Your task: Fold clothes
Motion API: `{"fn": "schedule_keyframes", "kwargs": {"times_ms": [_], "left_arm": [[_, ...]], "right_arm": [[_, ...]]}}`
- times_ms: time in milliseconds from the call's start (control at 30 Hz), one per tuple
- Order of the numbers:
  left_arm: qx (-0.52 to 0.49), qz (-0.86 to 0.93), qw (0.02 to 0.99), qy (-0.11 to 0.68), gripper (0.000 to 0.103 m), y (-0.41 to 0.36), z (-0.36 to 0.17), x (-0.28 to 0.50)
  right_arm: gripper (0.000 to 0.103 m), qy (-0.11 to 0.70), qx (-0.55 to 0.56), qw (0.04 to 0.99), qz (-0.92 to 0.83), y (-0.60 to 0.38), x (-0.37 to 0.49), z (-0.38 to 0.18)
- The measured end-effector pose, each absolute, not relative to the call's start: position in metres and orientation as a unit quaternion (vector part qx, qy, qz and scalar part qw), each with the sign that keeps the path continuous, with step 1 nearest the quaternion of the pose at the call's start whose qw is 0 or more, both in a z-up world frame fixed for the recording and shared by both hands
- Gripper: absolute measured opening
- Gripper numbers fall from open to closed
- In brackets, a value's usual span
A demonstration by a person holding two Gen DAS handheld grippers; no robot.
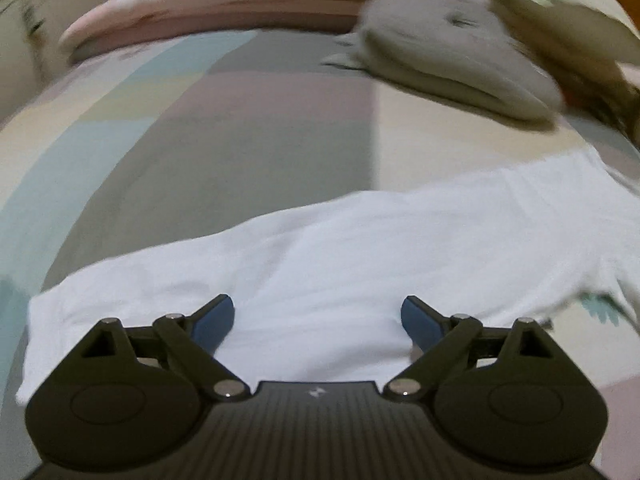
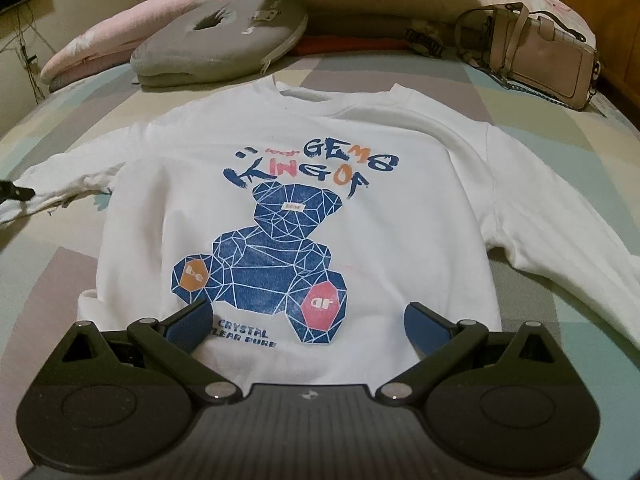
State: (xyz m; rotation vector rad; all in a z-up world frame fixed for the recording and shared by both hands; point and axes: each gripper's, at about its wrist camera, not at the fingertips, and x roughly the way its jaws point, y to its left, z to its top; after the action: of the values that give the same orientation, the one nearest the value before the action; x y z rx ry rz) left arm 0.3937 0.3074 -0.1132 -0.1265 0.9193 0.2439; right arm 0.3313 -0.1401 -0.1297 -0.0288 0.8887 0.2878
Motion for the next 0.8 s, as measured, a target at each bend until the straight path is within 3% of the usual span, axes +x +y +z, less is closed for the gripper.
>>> {"fn": "schedule_keyframes", "kwargs": {"times_ms": [200,400,800], "left_arm": [[-0.056,0.105,0.894,0.431,0.090,0.288,-0.097,0.399],[0.031,0.038,0.906,0.420,0.091,0.214,-0.079,0.382],[0.198,-0.149,0.888,0.388,0.091,0.031,-0.062,0.262]], "right_arm": [[0.103,0.431,-0.027,0.893,0.128,-0.139,0.326,-0.119],[0.103,0.411,-0.057,0.902,0.119,-0.150,0.298,-0.091],[0.103,0.401,-0.075,0.908,0.094,-0.198,0.202,-0.068]]}}
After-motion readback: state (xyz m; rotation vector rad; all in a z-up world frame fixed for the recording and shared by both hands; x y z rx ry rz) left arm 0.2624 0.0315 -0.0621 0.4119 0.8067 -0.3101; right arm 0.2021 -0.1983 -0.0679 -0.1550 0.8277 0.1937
